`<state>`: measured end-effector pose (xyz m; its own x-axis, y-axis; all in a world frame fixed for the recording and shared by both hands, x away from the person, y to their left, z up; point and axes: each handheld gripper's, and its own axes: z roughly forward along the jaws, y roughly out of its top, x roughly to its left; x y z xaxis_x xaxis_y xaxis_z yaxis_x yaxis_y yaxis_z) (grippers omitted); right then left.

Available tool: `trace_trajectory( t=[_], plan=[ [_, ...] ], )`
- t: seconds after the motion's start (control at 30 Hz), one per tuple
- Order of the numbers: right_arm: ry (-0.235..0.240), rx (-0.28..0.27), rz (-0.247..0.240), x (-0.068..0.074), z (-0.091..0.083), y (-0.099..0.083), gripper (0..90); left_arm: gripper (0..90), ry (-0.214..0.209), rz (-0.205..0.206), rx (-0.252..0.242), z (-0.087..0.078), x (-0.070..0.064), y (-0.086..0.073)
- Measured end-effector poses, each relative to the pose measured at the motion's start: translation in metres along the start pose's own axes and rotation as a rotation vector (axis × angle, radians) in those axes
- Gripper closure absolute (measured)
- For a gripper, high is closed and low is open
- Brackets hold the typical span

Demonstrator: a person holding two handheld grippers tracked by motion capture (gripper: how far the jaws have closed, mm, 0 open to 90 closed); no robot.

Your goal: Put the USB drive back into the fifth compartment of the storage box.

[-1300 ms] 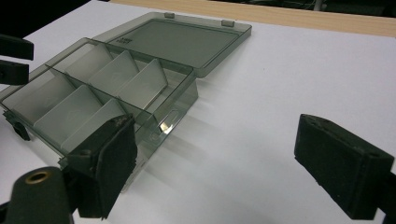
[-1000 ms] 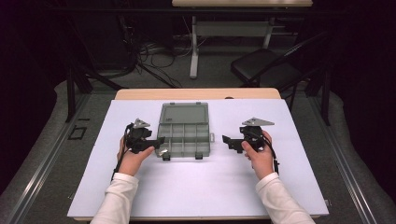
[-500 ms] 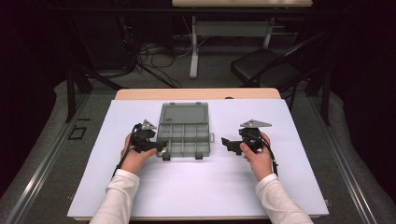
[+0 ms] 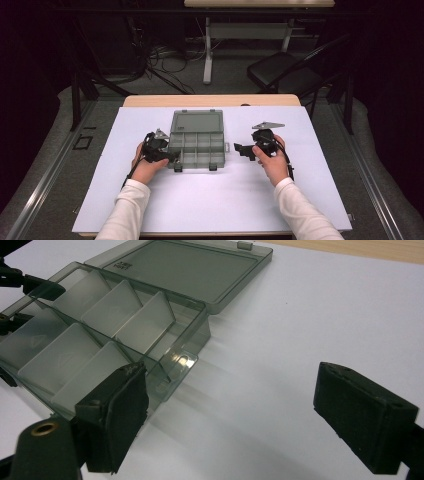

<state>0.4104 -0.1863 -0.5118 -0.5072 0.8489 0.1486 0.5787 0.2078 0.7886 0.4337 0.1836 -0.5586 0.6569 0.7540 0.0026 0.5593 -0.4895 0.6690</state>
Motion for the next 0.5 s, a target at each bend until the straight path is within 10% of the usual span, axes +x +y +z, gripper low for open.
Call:
trace_trajectory(
  t=[0.5],
  plan=[
    [0.017,0.06,-0.022,0.021,0.026,0.046,13.9,36.0,-0.043,0.032,-0.041,0.001,0.004,-0.004]
  ],
)
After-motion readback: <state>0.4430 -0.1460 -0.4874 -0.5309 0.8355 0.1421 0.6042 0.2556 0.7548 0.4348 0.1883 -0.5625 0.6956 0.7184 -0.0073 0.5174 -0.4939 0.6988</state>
